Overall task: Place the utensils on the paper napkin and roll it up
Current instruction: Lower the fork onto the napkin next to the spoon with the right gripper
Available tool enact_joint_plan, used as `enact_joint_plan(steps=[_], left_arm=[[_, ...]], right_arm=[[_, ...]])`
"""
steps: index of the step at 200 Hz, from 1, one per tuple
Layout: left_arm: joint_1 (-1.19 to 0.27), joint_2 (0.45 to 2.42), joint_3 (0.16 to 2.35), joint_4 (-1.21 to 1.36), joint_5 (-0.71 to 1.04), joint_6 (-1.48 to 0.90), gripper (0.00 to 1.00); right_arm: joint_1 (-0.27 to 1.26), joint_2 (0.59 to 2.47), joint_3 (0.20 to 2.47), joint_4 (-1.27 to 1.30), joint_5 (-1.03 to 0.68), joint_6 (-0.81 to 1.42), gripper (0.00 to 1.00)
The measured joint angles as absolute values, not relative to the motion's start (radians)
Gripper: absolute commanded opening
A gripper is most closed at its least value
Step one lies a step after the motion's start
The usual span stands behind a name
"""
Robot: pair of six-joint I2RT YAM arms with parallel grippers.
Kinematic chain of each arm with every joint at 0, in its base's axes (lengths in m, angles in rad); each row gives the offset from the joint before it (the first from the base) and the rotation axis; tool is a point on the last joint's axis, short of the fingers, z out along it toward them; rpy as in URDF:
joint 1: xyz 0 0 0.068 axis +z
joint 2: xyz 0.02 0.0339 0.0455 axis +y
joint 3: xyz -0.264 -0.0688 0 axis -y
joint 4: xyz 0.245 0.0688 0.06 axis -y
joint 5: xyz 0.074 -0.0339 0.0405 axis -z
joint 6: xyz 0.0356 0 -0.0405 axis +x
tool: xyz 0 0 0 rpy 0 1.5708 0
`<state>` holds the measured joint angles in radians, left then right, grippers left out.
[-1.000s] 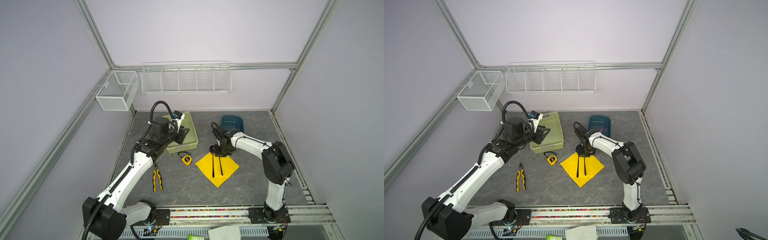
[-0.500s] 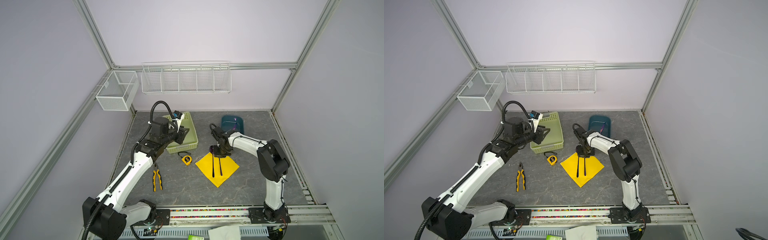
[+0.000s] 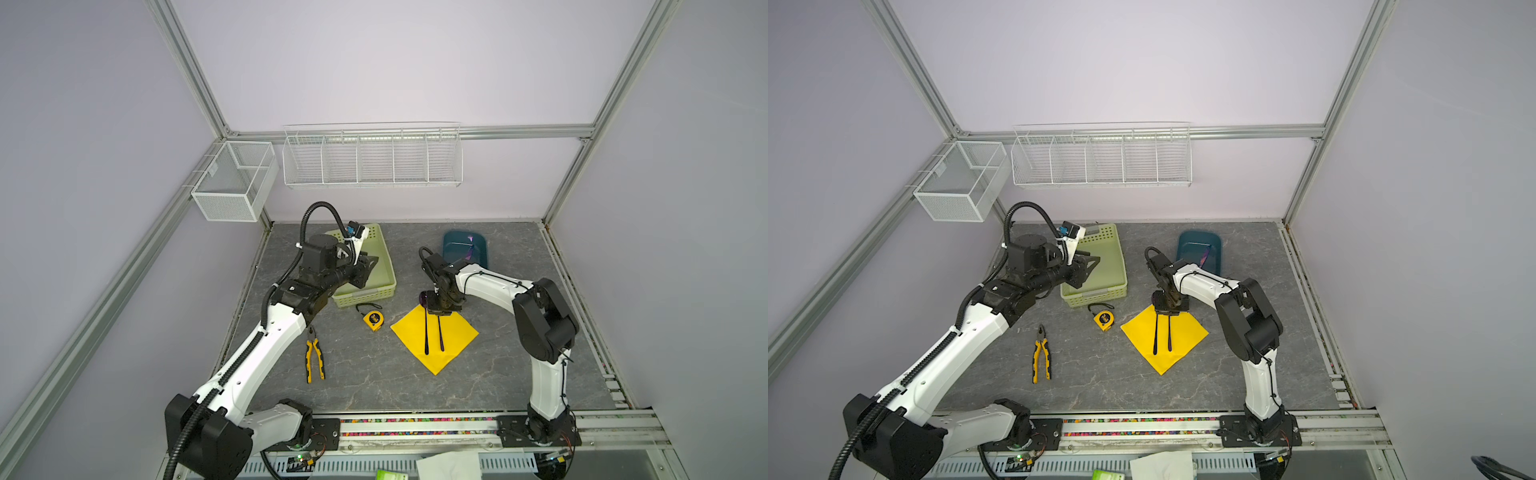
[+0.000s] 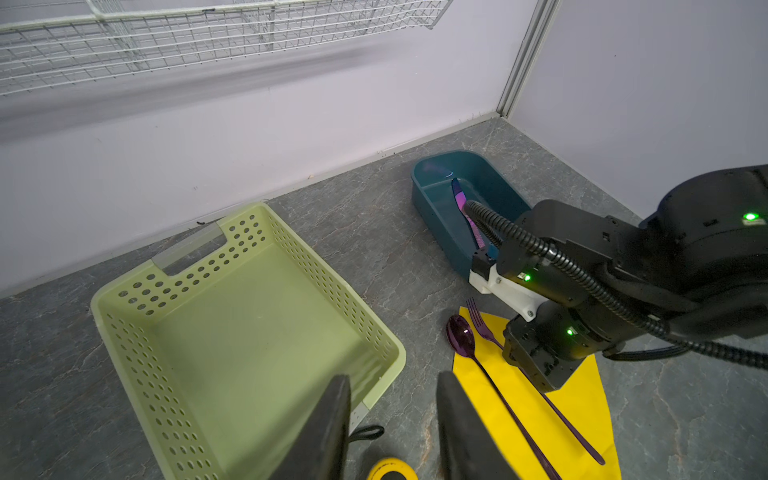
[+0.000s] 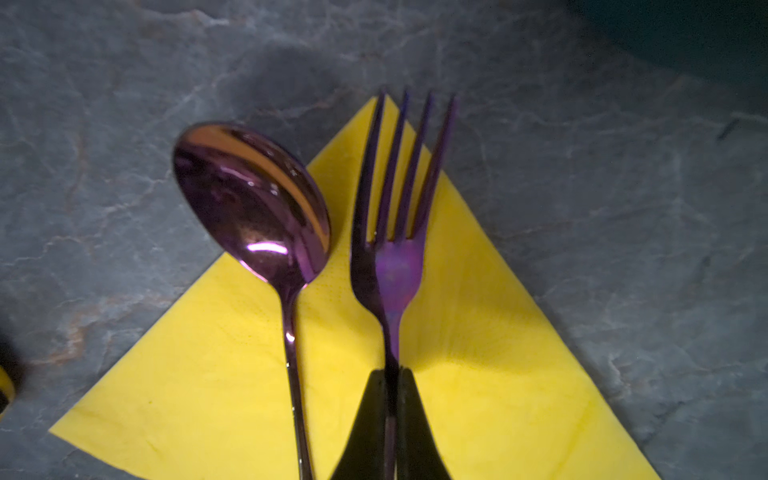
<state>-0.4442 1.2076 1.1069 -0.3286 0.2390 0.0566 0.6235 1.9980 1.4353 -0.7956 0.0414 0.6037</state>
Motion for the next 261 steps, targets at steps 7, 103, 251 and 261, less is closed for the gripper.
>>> enact_joint_plan(steps=[7,103,251,261], left_arm=[[-0.444,1.208,1.107,-0.329,0.239,0.057,0.36],[-0.444,1.207,1.107,-0.329,0.239,0.057,0.36],[-0.444,1.208,1.107,-0.329,0.239,0.057,0.36],[-0.444,1.207,1.107,-0.329,0.239,0.057,0.36]], right_arm=[[0.624,1.998,1.435,-0.796,0.041,0.604,0.07],[0.624,2.011,1.435,-0.793,0.036,0.622,0.15],[0.624,2.023,1.435,-0.796,0.006,0.628,0.15],[0.624,2.026,1.435,-0.796,0.006,0.628,0.14]])
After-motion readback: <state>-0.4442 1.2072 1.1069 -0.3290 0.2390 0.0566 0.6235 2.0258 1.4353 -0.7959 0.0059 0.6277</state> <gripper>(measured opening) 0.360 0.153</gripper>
